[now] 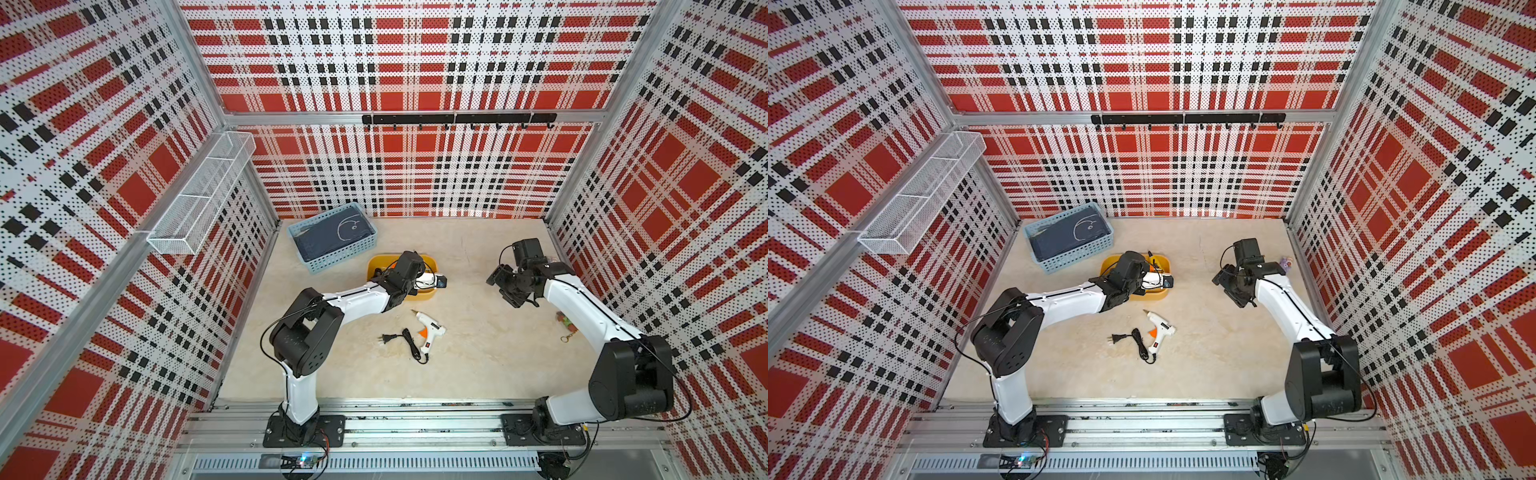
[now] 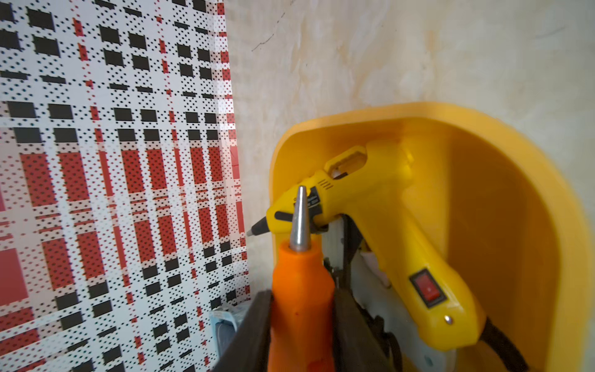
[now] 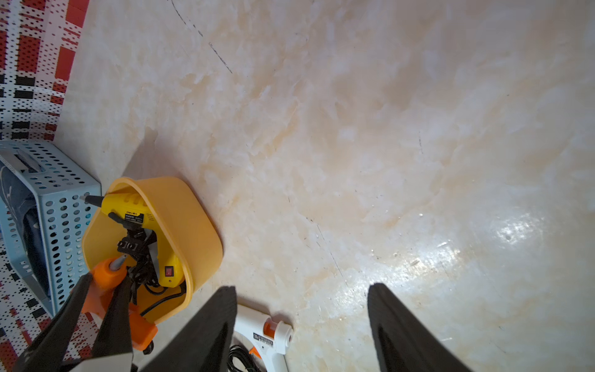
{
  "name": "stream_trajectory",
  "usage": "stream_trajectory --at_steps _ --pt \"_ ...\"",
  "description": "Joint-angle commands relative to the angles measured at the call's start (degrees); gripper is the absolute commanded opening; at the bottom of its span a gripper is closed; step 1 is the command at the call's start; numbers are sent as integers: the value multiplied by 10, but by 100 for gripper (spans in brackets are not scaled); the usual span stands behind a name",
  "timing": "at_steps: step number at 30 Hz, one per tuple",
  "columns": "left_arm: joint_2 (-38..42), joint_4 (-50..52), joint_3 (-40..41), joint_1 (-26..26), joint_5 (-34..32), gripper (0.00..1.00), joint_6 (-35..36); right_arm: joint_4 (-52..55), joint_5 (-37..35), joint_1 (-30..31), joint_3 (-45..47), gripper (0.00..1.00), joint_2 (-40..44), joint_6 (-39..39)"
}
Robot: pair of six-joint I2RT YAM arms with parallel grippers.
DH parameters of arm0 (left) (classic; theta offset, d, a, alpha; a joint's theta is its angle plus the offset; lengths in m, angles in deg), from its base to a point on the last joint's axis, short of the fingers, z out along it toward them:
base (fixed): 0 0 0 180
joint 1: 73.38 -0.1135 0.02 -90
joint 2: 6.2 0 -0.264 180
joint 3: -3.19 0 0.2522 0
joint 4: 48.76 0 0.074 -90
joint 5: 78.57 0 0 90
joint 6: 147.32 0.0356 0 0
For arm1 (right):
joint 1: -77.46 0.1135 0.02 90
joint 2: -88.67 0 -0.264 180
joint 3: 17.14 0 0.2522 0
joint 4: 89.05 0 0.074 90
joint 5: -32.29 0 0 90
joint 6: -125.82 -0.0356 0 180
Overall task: Put the hot melt glue gun into the storage box
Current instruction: Place the hot melt adhesive gun in the storage box.
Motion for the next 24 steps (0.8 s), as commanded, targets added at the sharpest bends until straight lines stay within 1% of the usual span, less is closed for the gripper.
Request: stream_trajectory --at_steps 1,5,10,13,18,22,24 --pt "-35 2 -32 -6 18 0 -31 -13 10 -5 9 72 20 -2" --pt "-69 3 -81 -15 13 0 -30 -16 14 -9 19 72 25 -5" --pt "-85 13 -135 -31 6 0 -11 -15 16 -21 31 72 35 -3" --pt "-88 16 -138 -41 16 0 -7 -18 19 -26 38 72 36 -6" --pt "-97 6 -121 -38 27 0 -33 -24 23 -30 38 72 32 -8" --pt "-105 -24 -121 -27 4 0 -53 -27 25 -31 35 72 26 -9" --pt "-100 -35 -135 -25 -10 0 -70 -26 27 -31 30 72 23 -9"
